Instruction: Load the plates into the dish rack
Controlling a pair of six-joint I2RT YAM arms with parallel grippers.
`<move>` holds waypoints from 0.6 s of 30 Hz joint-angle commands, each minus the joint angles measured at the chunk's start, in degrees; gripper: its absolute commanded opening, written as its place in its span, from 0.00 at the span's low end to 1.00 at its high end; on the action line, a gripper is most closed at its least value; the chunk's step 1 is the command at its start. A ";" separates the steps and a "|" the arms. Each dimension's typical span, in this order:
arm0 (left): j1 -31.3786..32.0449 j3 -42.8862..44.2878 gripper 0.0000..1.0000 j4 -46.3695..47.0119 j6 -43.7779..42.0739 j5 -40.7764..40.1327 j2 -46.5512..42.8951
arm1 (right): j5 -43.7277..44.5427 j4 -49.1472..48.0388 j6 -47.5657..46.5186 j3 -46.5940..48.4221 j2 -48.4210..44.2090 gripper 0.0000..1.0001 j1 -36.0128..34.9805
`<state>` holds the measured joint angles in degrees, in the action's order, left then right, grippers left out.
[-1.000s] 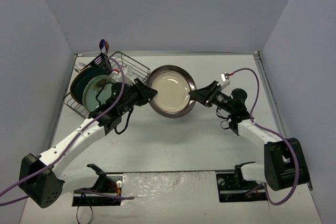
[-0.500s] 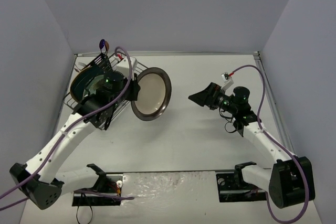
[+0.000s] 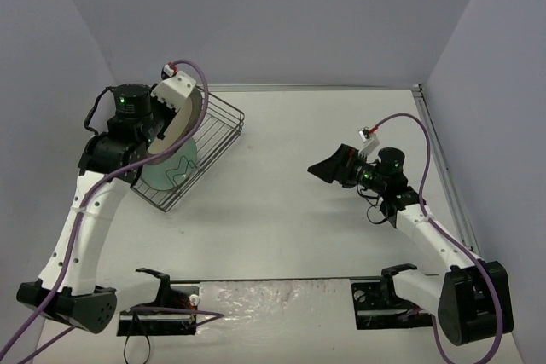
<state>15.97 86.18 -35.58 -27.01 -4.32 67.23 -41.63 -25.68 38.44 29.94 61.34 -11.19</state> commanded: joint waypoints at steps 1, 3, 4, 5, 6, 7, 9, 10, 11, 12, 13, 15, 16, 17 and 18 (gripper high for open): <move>-4.67 2.15 0.00 7.79 -8.71 7.90 1.90 | -1.44 -2.83 -1.14 0.21 -1.73 0.99 0.55; -6.74 1.24 0.00 7.80 -9.59 9.27 3.36 | -1.44 -2.38 -1.34 0.12 -1.92 0.99 0.80; -7.35 0.33 0.00 7.99 -10.21 9.85 3.67 | -1.44 -2.21 -1.40 0.07 -2.02 0.99 0.86; -7.96 -0.67 0.00 8.29 -10.65 10.44 3.94 | -1.45 -2.06 -1.45 0.01 -2.15 0.99 0.92; -8.67 -1.90 0.00 8.85 -10.52 11.05 4.22 | -1.50 -1.92 -1.50 -0.09 -2.33 0.99 0.96; -9.33 -2.98 0.00 9.31 -10.41 11.75 4.47 | -1.57 -1.76 -1.57 -0.17 -2.45 0.99 0.99; -10.22 -4.48 0.00 10.02 -10.28 12.87 4.87 | -1.74 -1.50 -1.80 -0.27 -2.49 0.99 1.03; -10.49 -5.12 0.00 10.43 -10.20 13.10 5.09 | -1.77 -1.42 -1.91 -0.31 -2.53 0.99 1.06; -10.74 -5.56 0.00 10.64 -10.01 13.57 5.33 | -1.82 -1.33 -1.96 -0.35 -2.57 0.98 1.13; -10.97 -5.84 0.00 10.69 -9.73 14.23 5.56 | -1.86 -1.24 -1.96 -0.40 -2.62 0.98 1.23; -11.12 -6.14 0.00 10.78 -9.65 14.35 5.88 | -1.95 -1.18 -2.04 -0.45 -2.63 0.98 1.29; -11.26 -6.84 0.00 10.91 -9.74 13.93 6.54 | -2.05 -1.12 -2.14 -0.53 -2.63 0.98 1.38; -11.29 -7.24 0.00 10.94 -9.84 13.61 6.83 | -2.05 -1.12 -2.14 -0.56 -2.63 0.98 1.41; -11.31 -7.68 0.00 10.90 -9.88 13.56 7.08 | -2.10 -1.15 -2.16 -0.61 -2.63 0.98 1.45; -11.32 -8.26 0.00 10.73 -9.79 14.09 7.22 | -2.23 -1.21 -2.23 -0.68 -2.63 0.98 1.52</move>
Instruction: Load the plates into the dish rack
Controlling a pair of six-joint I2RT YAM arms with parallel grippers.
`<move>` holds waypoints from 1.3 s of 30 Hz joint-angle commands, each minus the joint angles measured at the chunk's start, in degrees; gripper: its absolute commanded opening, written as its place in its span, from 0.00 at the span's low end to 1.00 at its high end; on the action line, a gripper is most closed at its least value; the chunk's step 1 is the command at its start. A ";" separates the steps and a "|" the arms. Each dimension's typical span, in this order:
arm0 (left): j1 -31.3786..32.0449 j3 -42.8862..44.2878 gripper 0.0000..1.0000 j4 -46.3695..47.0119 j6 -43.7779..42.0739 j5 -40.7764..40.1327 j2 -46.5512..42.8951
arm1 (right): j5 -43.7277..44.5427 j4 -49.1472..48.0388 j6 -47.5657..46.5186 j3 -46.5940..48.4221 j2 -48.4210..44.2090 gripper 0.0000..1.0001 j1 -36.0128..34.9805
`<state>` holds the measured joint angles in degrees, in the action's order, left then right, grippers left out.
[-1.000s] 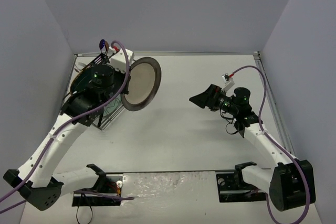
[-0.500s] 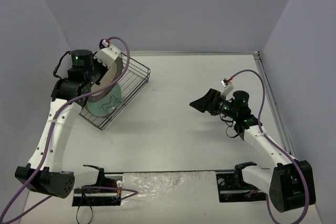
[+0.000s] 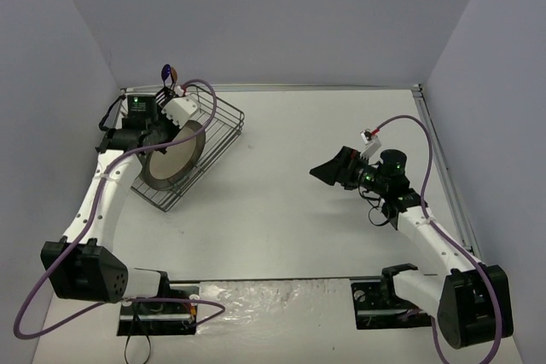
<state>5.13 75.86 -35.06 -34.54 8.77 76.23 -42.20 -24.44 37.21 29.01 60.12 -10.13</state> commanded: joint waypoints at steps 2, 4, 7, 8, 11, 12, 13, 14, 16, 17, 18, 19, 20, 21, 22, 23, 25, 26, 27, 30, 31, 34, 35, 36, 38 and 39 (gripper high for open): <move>-0.56 0.87 0.00 10.58 -1.40 1.52 -1.70 | -1.66 -2.32 -1.00 0.04 -1.54 0.98 0.51; -0.63 -0.42 0.00 10.61 -0.02 1.76 -1.56 | -1.59 -2.14 -1.14 0.00 -1.72 0.98 0.55; -0.56 -2.27 0.12 10.88 1.48 2.39 -1.95 | -1.31 -1.67 -1.35 0.08 -1.93 0.98 0.55; -0.61 -3.37 0.12 11.51 1.78 2.11 -2.30 | -1.25 -1.55 -1.41 0.31 -2.05 0.98 0.55; -0.73 -5.96 0.20 13.05 2.15 1.71 -3.60 | -1.01 -0.55 -1.86 0.99 -2.41 0.98 0.55; -0.75 -6.86 0.23 13.56 2.22 1.35 -4.11 | -0.76 0.12 -2.24 1.32 -2.55 0.98 0.55; -0.79 -7.07 0.29 13.85 2.26 0.99 -4.39 | -0.51 0.77 -2.64 1.73 -2.76 0.98 0.55; -0.82 -7.14 0.35 14.06 2.34 0.66 -4.70 | -0.17 1.51 -3.08 2.17 -2.95 0.98 0.55; -0.82 -6.59 0.45 14.07 2.69 0.24 -5.40 | 0.81 3.12 -3.99 3.15 -3.57 0.99 0.55; -0.75 -5.77 0.53 13.98 3.54 -0.01 -6.16 | 1.37 4.41 -4.28 4.06 -3.89 0.99 0.62; -0.73 -5.21 0.62 14.43 4.62 -0.47 -6.96 | 2.26 5.47 -4.63 4.93 -4.24 0.99 0.61; -0.73 -4.76 0.72 15.02 5.70 -0.99 -7.74 | 3.22 6.40 -5.00 5.75 -4.62 0.99 0.57; -0.73 -4.38 0.81 15.56 6.91 -1.65 -8.67 | 4.22 7.26 -5.35 6.53 -5.03 0.99 0.55; -0.73 -4.10 0.89 16.04 8.29 -2.47 -9.77 | 5.25 8.01 -5.67 7.24 -5.51 0.99 0.55; -0.73 -3.91 0.95 16.54 9.76 -3.48 -10.96 | 6.25 8.77 -6.00 7.90 -5.99 0.99 0.55; -0.73 -4.01 0.97 17.14 11.50 -5.10 -12.42 | 7.18 9.53 -6.38 8.34 -6.48 0.99 0.55; -0.73 -4.19 0.97 17.66 16.22 -9.64 -16.43 | 9.81 10.87 -7.15 8.86 -7.83 1.00 0.55; -0.73 -4.41 0.97 17.50 18.70 -12.03 -18.53 | 11.07 11.43 -7.38 9.13 -8.52 1.00 0.55; -0.73 -4.73 0.97 17.08 21.16 -14.37 -20.60 | 12.22 11.92 -7.49 9.46 -9.17 1.00 0.55; -0.73 -6.25 0.97 13.34 29.18 -19.60 -26.83 | 15.53 14.48 -8.04 11.13 -11.90 1.00 0.51; -0.73 -6.74 0.97 11.54 31.34 -21.11 -29.13 | 16.81 15.75 -8.45 11.85 -12.85 1.00 0.47; -0.73 -9.18 0.97 5.44 36.79 -24.34 -37.94 | 21.89 20.42 -10.17 15.32 -15.23 1.00 0.19; -0.73 -10.10 0.97 2.64 38.09 -25.04 -40.22 | 24.09 22.07 -10.55 16.55 -15.97 1.00 -0.18; -0.73 -10.88 0.97 0.41 38.91 -25.47 -42.16 | 25.14 23.31 -10.85 17.68 -16.53 1.00 -0.42; -0.73 -12.57 0.97 -2.72 41.00 -25.30 -46.74 | 26.40 27.53 -11.44 21.64 -18.16 1.00 -0.65; -0.73 -13.45 0.97 -4.47 41.98 -24.99 -49.30 | 27.21 29.78 -11.91 23.71 -18.99 1.00 -0.77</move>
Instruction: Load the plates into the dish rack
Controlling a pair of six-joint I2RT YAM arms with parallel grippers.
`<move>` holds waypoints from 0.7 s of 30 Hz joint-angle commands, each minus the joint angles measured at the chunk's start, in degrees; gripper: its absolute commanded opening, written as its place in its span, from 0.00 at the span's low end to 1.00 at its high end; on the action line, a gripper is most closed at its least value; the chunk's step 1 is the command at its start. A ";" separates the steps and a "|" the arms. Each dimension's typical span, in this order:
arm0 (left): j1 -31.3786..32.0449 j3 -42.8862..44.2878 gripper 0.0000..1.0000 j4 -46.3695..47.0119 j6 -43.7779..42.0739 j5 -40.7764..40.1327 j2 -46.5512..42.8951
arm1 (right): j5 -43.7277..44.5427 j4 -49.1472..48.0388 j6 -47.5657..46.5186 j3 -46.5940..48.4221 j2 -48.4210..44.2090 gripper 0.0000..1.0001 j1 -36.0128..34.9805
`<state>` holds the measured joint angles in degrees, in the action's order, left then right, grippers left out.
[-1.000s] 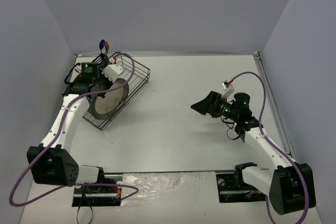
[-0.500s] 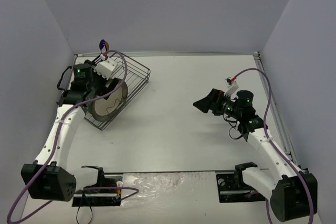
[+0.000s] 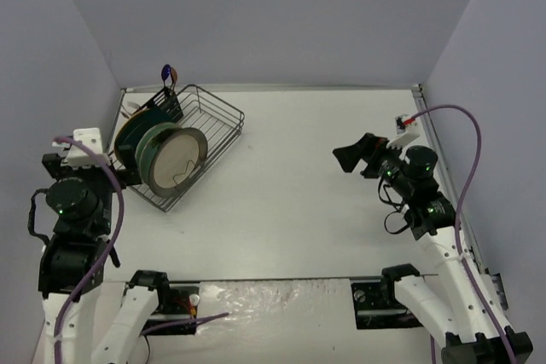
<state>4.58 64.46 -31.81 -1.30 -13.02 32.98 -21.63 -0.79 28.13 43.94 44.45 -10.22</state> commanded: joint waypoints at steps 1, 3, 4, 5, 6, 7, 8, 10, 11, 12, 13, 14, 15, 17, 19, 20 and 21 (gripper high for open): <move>-0.17 -2.73 0.97 -9.91 9.19 -2.66 -8.82 | 7.45 7.70 -3.90 10.31 -3.85 1.00 -0.68; 0.24 -2.31 0.97 -13.87 10.63 -2.52 -10.92 | 10.10 11.37 -7.14 13.50 -4.91 1.00 -0.68; 0.70 -1.93 0.97 -15.57 11.27 -2.86 -11.31 | 11.67 12.90 -9.01 14.56 -5.55 1.00 -0.68; 0.87 -1.62 0.97 -17.32 11.49 -2.98 -11.68 | 12.21 13.44 -9.66 15.40 -5.77 1.00 -0.68; 1.46 -1.41 0.97 -18.77 11.62 -3.36 -12.48 | 14.94 14.55 -11.07 16.28 -6.46 1.00 -1.14; 2.26 -1.19 0.97 -19.78 11.92 -3.97 -13.43 | 18.27 15.74 -12.81 16.86 -7.52 1.00 -1.81; 2.82 -0.93 0.97 -20.15 12.48 -4.66 -14.23 | 19.87 15.85 -13.71 16.53 -8.71 1.00 -2.41; 4.08 -0.62 0.97 -20.60 13.30 -5.94 -16.19 | 24.20 16.05 -15.71 15.76 -10.94 1.00 -3.77; 4.76 -0.81 0.97 -20.30 13.39 -6.30 -17.15 | 26.23 16.03 -16.39 15.29 -11.85 1.00 -4.32; 5.53 -1.18 0.97 -19.87 13.59 -6.72 -17.95 | 27.30 16.00 -16.79 14.65 -12.72 1.00 -4.61; 6.08 -1.67 0.97 -19.49 13.69 -7.19 -18.77 | 28.16 16.00 -17.23 14.12 -13.64 1.00 -4.93; 6.33 -2.56 0.97 -19.02 13.71 -7.63 -19.88 | 29.30 16.00 -17.57 13.66 -14.73 1.00 -5.17; 6.51 -3.70 0.97 -18.49 13.75 -8.05 -21.20 | 30.70 16.00 -17.86 13.13 -15.91 1.00 -5.35; 6.75 -5.27 0.97 -17.69 13.61 -8.68 -23.01 | 32.41 16.00 -18.19 11.50 -18.51 1.00 -5.59; 6.85 -6.31 0.97 -17.51 13.42 -8.85 -23.88 | 33.43 15.92 -18.05 10.19 -20.65 1.00 -5.60; 6.91 -6.57 0.97 -17.41 13.46 -8.90 -24.16 | 33.58 15.82 -17.94 9.29 -21.27 1.00 -5.60; 6.97 -6.80 0.97 -17.31 13.49 -8.93 -24.43 | 33.68 15.72 -17.84 8.38 -21.79 1.00 -5.60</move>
<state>11.14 58.25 -52.12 11.20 -20.19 7.83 7.05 18.21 11.85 54.63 24.53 -15.44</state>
